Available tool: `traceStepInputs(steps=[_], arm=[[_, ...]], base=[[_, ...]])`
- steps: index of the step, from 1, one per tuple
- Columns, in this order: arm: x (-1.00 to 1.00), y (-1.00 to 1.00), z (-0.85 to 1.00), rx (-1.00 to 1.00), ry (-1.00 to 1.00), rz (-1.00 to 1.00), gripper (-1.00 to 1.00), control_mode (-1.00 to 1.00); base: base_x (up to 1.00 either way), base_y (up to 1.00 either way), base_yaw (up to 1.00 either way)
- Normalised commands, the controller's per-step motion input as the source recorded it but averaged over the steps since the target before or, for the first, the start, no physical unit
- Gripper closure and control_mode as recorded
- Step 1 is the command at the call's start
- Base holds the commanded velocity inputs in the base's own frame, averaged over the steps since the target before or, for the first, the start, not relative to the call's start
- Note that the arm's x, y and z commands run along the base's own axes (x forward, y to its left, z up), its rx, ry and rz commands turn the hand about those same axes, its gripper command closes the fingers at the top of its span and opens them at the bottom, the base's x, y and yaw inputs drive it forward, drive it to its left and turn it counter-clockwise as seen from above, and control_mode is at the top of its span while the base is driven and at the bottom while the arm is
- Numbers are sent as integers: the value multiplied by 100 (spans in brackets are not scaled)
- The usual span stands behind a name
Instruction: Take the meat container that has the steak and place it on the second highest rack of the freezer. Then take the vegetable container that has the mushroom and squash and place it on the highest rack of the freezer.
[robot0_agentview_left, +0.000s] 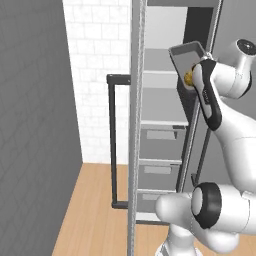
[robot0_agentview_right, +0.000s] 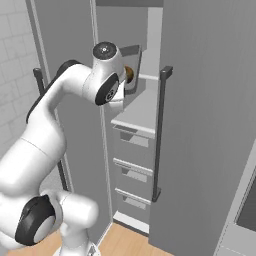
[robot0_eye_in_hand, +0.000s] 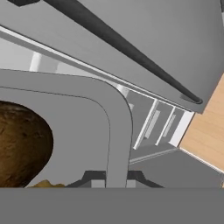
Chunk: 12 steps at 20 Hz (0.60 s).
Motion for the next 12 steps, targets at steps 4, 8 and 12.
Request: traceStepInputs(steps=[4, 8, 12], arm=[[41, 0, 0, 0, 0, -2, 100, -100], [74, 0, -2, 0, 2, -8, 100, -100], [69, -1, 1, 0, 0, -15, 100, -100]], base=[[0, 0, 0], [0, 0, 0], [0, 0, 0]])
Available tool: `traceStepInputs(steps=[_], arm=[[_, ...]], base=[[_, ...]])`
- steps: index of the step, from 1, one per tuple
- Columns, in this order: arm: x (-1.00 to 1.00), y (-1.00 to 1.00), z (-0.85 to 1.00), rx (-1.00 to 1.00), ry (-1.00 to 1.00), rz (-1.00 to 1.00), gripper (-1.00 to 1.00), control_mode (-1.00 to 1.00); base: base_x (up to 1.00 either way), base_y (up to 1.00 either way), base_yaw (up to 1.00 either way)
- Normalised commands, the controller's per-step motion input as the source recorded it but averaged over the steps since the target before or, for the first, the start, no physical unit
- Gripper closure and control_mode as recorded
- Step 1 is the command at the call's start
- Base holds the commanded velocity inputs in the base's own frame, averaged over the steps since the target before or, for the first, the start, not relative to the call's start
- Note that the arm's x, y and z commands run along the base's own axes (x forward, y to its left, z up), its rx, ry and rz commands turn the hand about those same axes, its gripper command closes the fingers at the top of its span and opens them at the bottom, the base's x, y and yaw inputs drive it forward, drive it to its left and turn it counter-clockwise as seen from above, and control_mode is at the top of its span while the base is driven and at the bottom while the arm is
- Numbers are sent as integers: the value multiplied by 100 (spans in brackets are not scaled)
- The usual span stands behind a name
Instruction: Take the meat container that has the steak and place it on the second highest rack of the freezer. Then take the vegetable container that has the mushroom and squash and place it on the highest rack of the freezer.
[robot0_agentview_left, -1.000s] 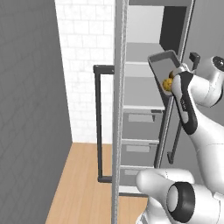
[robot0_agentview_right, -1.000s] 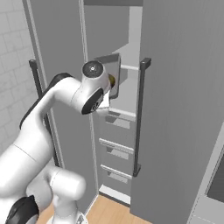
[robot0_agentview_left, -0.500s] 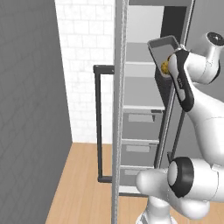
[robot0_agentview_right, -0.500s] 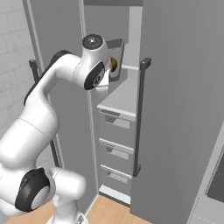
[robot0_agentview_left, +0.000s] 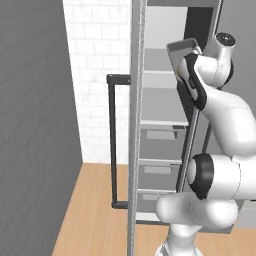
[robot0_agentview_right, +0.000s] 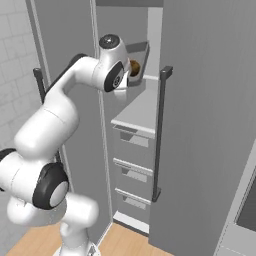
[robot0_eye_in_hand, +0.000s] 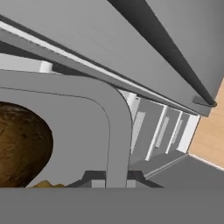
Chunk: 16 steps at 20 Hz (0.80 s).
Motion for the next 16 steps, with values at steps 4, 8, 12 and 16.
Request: traceStepInputs(steps=[4, 8, 12, 16], arm=[[82, 0, 1, 0, 2, -14, 100, -100], [74, -1, 0, 1, 5, -7, 100, -100], [79, 0, 0, 2, 6, -5, 100, -100], [65, -11, 0, 0, 2, 0, 100, -100]], base=[[0, 0, 0], [0, 0, 0], [0, 0, 0], [0, 0, 0]])
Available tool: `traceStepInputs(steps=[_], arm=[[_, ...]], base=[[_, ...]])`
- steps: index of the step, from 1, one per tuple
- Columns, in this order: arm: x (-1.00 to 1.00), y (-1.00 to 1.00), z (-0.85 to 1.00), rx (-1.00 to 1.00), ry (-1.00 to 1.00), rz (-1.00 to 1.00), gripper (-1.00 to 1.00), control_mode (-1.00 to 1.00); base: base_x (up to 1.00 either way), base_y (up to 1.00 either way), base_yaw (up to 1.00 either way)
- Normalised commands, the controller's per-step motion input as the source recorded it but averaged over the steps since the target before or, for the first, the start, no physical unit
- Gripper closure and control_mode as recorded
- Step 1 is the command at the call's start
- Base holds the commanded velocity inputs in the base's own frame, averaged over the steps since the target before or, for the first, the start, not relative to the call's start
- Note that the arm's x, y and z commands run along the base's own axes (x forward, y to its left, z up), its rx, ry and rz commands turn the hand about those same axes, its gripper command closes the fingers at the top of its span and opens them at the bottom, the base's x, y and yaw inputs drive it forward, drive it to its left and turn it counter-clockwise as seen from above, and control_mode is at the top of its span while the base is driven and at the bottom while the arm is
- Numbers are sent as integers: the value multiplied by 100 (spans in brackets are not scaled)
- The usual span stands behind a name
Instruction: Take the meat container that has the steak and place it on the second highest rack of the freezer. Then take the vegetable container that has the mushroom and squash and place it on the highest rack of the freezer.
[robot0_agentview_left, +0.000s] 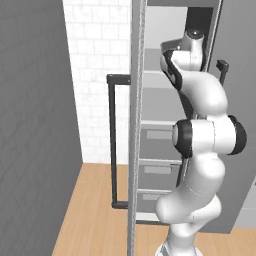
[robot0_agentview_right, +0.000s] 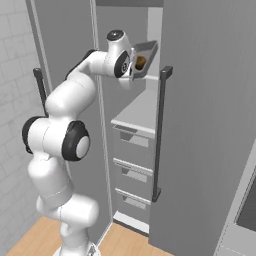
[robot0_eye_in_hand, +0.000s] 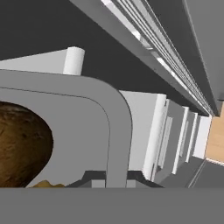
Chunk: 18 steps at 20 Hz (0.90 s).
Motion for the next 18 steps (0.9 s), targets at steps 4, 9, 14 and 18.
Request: traceStepInputs(steps=[4, 9, 14, 18], arm=[[67, -22, 0, 0, 0, 0, 100, -100], [68, -18, -9, 0, 0, 0, 100, -100], [60, -4, -13, -1, 0, -1, 100, -100], [14, 0, -11, -1, -2, 0, -100, -100]], base=[[0, 0, 0], [0, 0, 0], [0, 0, 0], [0, 0, 0]])
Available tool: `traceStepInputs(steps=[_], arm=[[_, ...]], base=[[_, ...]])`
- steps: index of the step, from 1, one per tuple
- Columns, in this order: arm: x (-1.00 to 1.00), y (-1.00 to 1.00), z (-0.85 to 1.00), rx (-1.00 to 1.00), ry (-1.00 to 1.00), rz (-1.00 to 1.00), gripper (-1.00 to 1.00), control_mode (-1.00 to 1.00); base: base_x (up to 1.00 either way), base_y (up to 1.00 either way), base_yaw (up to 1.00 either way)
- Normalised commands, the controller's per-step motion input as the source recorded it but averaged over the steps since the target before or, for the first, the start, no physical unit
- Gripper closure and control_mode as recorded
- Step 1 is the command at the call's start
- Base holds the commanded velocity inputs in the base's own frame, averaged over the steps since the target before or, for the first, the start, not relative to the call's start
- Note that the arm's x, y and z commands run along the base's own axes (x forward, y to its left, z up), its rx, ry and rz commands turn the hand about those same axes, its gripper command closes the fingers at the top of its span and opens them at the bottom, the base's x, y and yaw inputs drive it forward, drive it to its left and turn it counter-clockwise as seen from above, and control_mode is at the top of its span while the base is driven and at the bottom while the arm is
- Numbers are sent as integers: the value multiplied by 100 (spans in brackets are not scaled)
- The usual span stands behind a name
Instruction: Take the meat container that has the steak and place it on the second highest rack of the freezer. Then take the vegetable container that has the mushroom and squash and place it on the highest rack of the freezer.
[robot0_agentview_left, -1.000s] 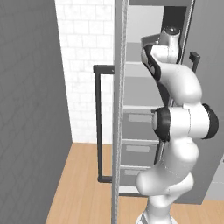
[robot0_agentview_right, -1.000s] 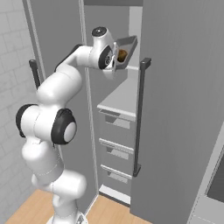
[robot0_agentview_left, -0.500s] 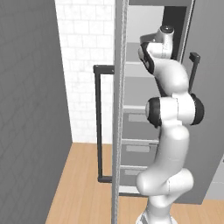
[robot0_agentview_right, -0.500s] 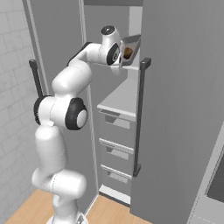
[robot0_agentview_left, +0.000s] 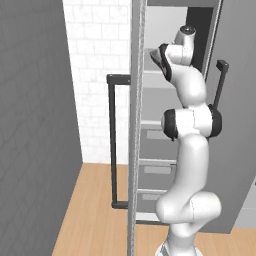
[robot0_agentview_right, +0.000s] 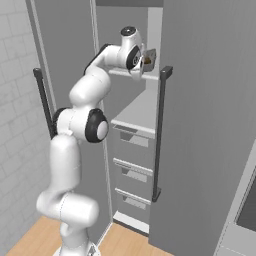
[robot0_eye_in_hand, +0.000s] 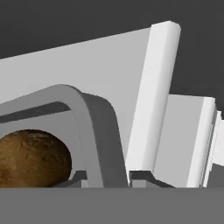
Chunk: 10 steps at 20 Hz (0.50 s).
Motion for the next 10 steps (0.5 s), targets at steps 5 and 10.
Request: traceStepInputs(steps=[5, 10], arm=[[-6, 1, -3, 0, -6, -1, -100, -100], [-95, 39, -51, -1, -53, 0, -100, -100]], base=[[0, 0, 0], [0, 0, 0]])
